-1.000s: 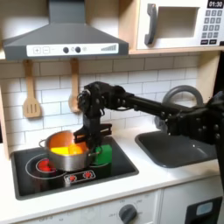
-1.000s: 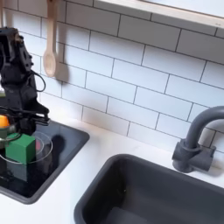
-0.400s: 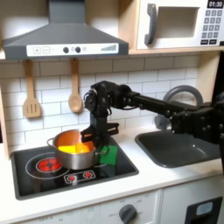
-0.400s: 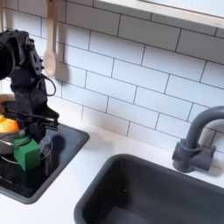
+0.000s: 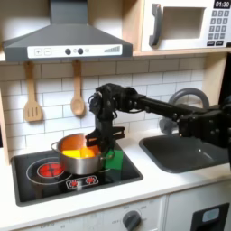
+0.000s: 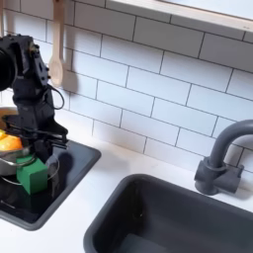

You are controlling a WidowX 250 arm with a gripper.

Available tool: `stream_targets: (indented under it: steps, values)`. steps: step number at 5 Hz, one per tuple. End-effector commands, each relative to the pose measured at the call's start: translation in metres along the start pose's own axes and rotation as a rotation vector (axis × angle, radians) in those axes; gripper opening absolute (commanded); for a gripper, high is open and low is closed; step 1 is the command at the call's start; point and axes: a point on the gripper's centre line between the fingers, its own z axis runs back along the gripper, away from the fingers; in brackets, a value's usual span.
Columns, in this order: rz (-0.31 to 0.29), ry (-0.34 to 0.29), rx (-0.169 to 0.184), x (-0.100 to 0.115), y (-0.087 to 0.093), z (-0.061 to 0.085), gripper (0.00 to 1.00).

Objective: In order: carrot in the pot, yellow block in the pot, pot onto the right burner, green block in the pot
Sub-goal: 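Slide the pot onto the right burner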

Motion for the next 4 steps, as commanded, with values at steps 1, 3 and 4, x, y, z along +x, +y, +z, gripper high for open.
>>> stream_targets:
  steps: [1,3,4]
  values:
    - [-0.019,-0.002,0.000,-0.001,-0.007,0.000,0.00]
    - [0.016,-0.035,-0.001,-0.002,-0.001,0.011,1.00]
    - [0.016,-0.055,-0.003,0.001,-0.003,0.019,1.00]
